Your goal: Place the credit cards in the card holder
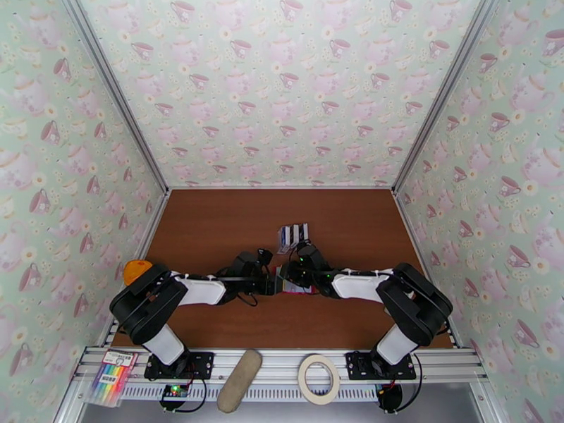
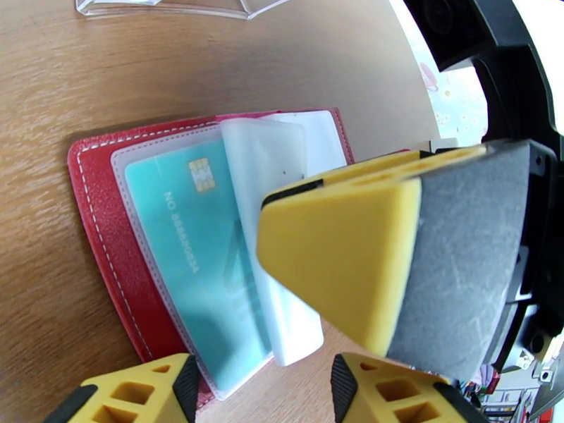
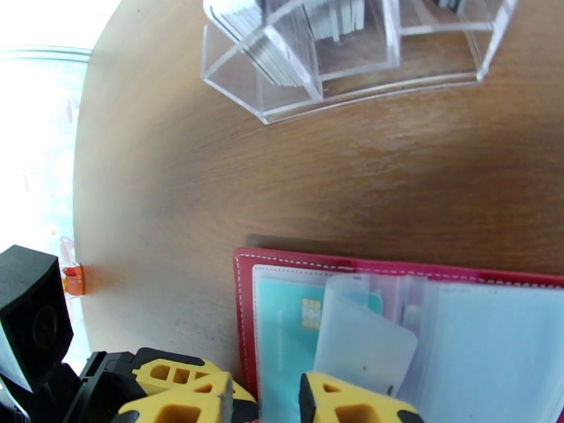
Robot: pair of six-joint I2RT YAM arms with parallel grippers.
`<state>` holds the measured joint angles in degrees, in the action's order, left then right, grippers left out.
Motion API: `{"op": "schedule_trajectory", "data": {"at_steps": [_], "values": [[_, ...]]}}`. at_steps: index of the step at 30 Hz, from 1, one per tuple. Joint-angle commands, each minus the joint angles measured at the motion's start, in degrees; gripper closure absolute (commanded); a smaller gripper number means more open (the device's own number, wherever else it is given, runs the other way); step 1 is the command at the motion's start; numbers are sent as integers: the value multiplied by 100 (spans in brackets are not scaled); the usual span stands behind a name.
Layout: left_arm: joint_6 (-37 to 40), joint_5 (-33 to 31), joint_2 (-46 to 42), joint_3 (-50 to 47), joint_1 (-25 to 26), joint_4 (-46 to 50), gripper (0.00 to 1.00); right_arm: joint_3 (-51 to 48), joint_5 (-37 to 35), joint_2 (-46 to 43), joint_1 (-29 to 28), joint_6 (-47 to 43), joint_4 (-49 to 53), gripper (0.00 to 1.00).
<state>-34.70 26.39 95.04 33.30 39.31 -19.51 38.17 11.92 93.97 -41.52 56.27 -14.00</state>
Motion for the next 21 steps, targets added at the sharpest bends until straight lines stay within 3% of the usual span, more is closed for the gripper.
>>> {"op": "schedule_trajectory", "data": {"at_steps": [1,10,16,21], "values": [[122,-407,364,-122,-24,814,45,-82,261,-176,26,139,-476,66],[113,-407,444,-119,-96,842,45,-62,376,-947,276,41,-221,60],[117,-372,440,-134,-128,835,45,-2,-257,-1564,563,-485,1214,57],[121,-338,471,-117,-151,831,45,318,-887,-1383,585,-1123,2230,56]]}}
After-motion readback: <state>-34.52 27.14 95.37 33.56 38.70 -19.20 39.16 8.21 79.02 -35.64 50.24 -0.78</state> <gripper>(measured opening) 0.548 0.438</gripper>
